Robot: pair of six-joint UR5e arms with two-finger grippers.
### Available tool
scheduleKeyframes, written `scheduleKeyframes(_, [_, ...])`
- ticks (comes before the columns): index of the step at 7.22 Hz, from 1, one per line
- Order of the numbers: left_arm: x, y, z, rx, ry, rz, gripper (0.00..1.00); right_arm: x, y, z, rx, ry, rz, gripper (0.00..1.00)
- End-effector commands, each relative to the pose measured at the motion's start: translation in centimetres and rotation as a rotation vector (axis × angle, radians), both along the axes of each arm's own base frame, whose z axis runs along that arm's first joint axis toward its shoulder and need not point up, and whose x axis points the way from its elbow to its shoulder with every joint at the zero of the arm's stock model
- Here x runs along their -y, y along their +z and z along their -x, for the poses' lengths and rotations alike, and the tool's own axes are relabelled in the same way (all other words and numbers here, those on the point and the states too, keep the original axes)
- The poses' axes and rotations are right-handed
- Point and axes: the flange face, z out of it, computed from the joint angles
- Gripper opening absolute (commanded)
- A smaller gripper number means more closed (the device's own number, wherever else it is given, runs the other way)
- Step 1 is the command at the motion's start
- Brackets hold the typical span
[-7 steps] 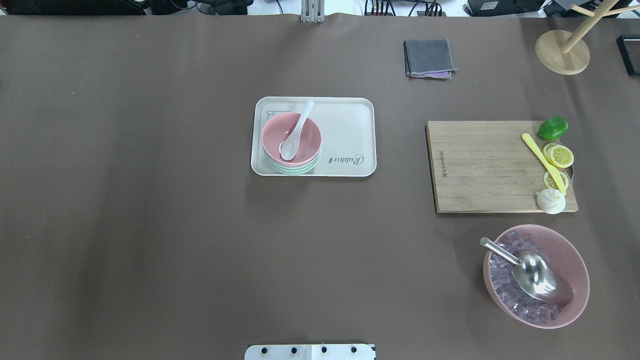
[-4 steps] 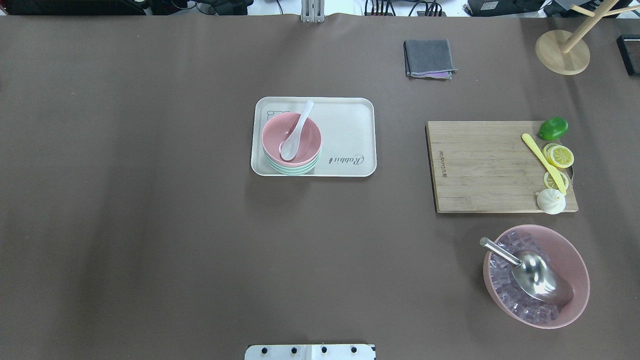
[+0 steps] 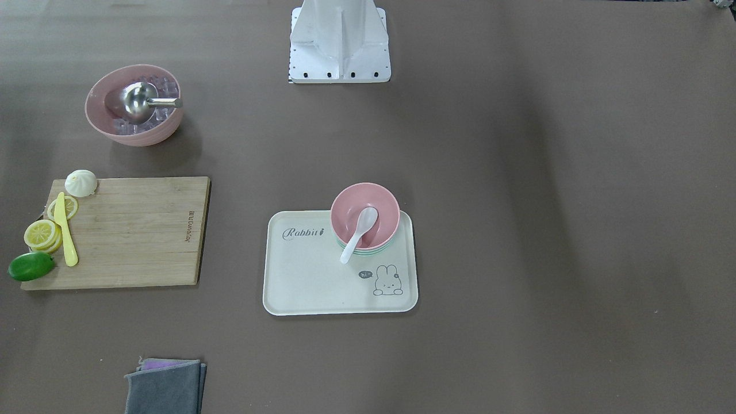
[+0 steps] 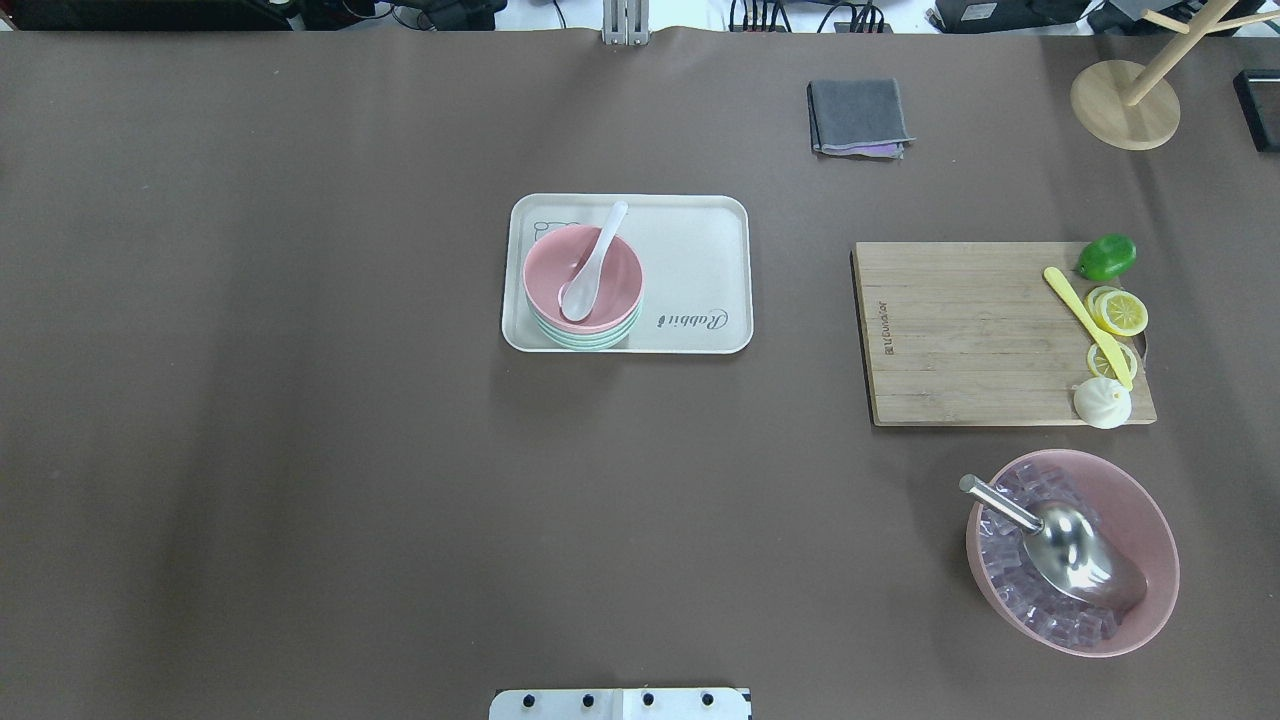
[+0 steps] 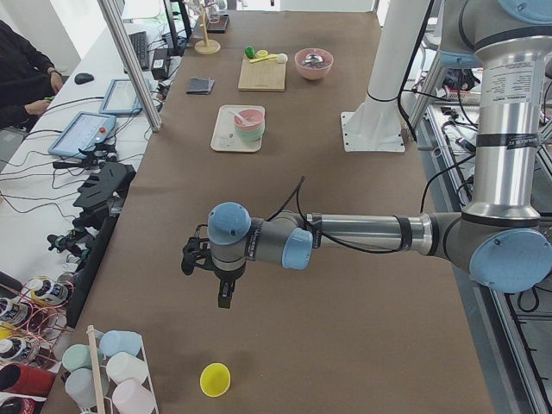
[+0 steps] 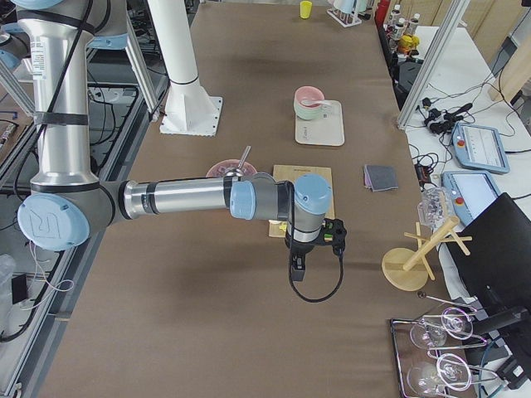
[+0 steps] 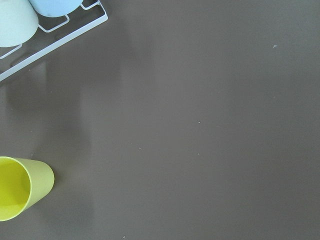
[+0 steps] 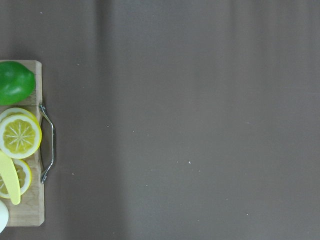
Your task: Stack pink bowl on green and place spoon
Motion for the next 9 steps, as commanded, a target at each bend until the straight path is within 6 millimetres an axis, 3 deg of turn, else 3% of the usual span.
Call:
scheduleKeyframes(1, [-0.2, -1.2, 0.1, 0.000, -0.005, 0.000, 0.98, 0.0, 0.0, 0.0, 0.000, 0.005, 0.005, 1.00])
scheduleKeyframes(3, [-0.3, -3.2, 0.0, 0.001, -0.003, 0.021, 0.98, -0.1, 0.0, 0.1, 0.009, 0.005, 0.007, 1.00])
scheduleKeyframes(9, [-0.8, -2.5, -0.1, 0.001, -0.003, 0.040, 0.98, -0.1, -0.2, 0.2, 0.029, 0.005, 0.004, 1.00])
